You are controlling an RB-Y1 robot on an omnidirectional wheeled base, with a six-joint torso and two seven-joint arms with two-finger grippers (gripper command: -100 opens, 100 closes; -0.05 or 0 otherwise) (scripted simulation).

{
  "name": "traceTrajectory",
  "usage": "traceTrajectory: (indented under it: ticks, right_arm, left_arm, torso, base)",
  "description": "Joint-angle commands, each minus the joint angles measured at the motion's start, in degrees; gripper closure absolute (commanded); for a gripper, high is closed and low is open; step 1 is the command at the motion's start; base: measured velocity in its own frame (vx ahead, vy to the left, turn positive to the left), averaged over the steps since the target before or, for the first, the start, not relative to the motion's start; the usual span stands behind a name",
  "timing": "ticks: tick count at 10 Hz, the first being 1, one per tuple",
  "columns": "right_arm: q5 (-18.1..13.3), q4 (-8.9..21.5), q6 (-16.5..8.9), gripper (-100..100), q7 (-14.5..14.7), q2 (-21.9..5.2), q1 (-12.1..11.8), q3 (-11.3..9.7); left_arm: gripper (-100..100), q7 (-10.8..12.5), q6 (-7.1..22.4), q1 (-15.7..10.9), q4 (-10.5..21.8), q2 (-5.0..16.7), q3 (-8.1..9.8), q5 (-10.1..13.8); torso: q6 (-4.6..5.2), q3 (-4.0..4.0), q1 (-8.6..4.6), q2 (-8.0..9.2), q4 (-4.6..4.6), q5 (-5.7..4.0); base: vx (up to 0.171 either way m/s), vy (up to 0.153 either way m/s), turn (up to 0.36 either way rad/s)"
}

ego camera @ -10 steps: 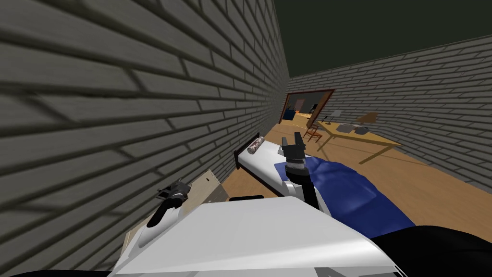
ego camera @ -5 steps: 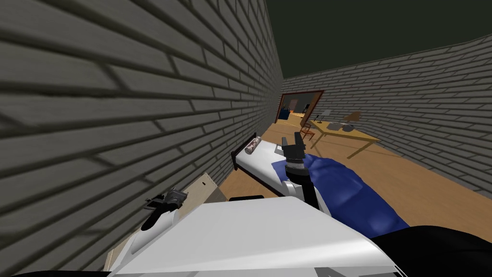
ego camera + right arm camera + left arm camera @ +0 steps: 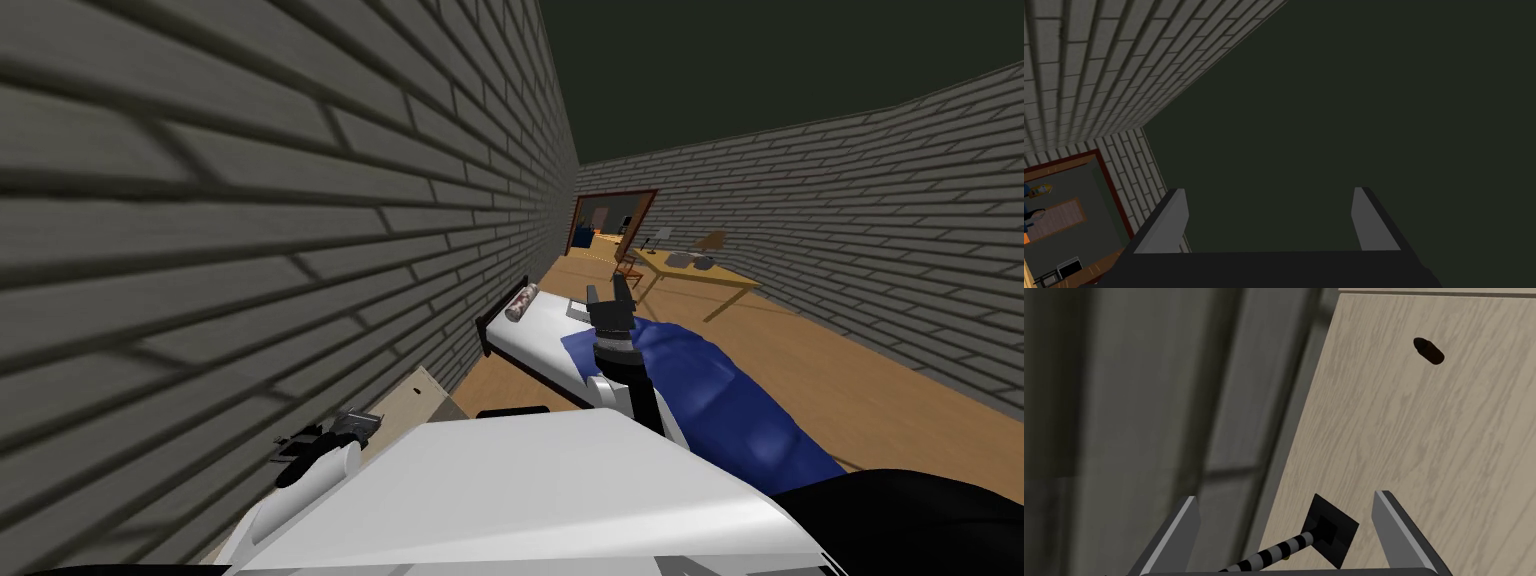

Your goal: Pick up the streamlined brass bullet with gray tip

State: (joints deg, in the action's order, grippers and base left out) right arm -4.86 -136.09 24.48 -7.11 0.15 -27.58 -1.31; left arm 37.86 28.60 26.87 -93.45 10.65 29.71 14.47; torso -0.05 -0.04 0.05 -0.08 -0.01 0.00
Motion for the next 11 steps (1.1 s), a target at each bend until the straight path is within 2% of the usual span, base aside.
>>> traceTrajectory:
  ticks: [1, 2, 3, 4, 5, 6, 8, 9, 10, 11]
  right_arm:
    - [0.0, 0.0, 0.0, 0, 0.0, 0.0, 0.0, 0.0]
    - [0.0, 0.0, 0.0, 0, 0.0, 0.0, 0.0, 0.0]
    - [0.0, 0.0, 0.0, 0, 0.0, 0.0, 0.0, 0.0]
    - [0.0, 0.0, 0.0, 0, 0.0, 0.0, 0.0, 0.0]
    - [0.0, 0.0, 0.0, 0, 0.0, 0.0, 0.0, 0.0]
    - [0.0, 0.0, 0.0, 0, 0.0, 0.0, 0.0, 0.0]
    - [0.0, 0.0, 0.0, 0, 0.0, 0.0, 0.0, 0.0]
    - [0.0, 0.0, 0.0, 0, 0.0, 0.0, 0.0, 0.0]
    - [0.0, 0.0, 0.0, 0, 0.0, 0.0, 0.0, 0.0]
    - [0.0, 0.0, 0.0, 0, 0.0, 0.0, 0.0, 0.0]
  left_arm:
    - [-100, 1.41, 2.86, -0.64, 1.98, 0.06, 1.54, 1.44]
    - [-100, 1.41, 3.46, -0.64, 1.98, 0.06, 1.54, 1.44]
    - [-100, 2.57, 5.76, -1.36, 3.73, 0.27, 2.84, 2.77]
    - [-100, 2.57, 6.15, -1.36, 3.73, 0.27, 2.84, 2.77]
    - [-100, 3.67, 8.4, -2.12, 5.43, 0.46, 4.06, 4.08]
    - [-100, 3.67, 8.77, -2.12, 5.43, 0.46, 4.06, 4.08]
    - [-100, 5.67, 12.71, -3.74, 8.6, 0.83, 6.26, 6.64]
    - [-100, 5.67, 13.75, -3.74, 8.64, 0.83, 6.26, 6.64]
    - [-100, 6.56, 15.76, -4.59, 10.12, 1.0, 7.23, 7.88]
    - [-100, 6.56, 16.09, -4.59, 10.12, 1.0, 7.23, 7.88]
  torso:
    - [0.0, 0.0, 0.0, 0.0, 0.0, 0.0]
    - [0.03, -0.01, 0.0, -0.01, 0.0, 0.0]
    - [0.0, 0.0, 0.0, 0.0, 0.0, 0.0]
    - [0.02, 0.0, 0.01, 0.0, 0.0, 0.0]
    - [0.0, 0.0, 0.0, 0.0, 0.0, 0.0]
    - [0.02, 0.0, 0.02, -0.01, 0.0, 0.0]
    - [0.02, -0.01, 0.0, -0.02, 0.0, 0.0]
    - [0.02, -0.03, 0.05, -0.06, -0.01, 0.01]
    - [0.0, -0.02, 0.06, -0.04, -0.01, 0.01]
    - [0.01, -0.02, 0.06, -0.04, -0.01, 0.01]
  base:
    - [0.031, 0.01, -0.134]
    - [0.023, 0.01, -0.057]
    - [0.026, 0.012, -0.111]
    - [0.024, 0.013, -0.062]
    - [0.028, 0.013, -0.116]
    - [0.025, 0.015, -0.063]
    - [0.035, 0.019, -0.13]
    - [0.03, 0.029, -0.058]
    - [0.032, 0.029, -0.095]
    - [0.031, 0.024, -0.044]
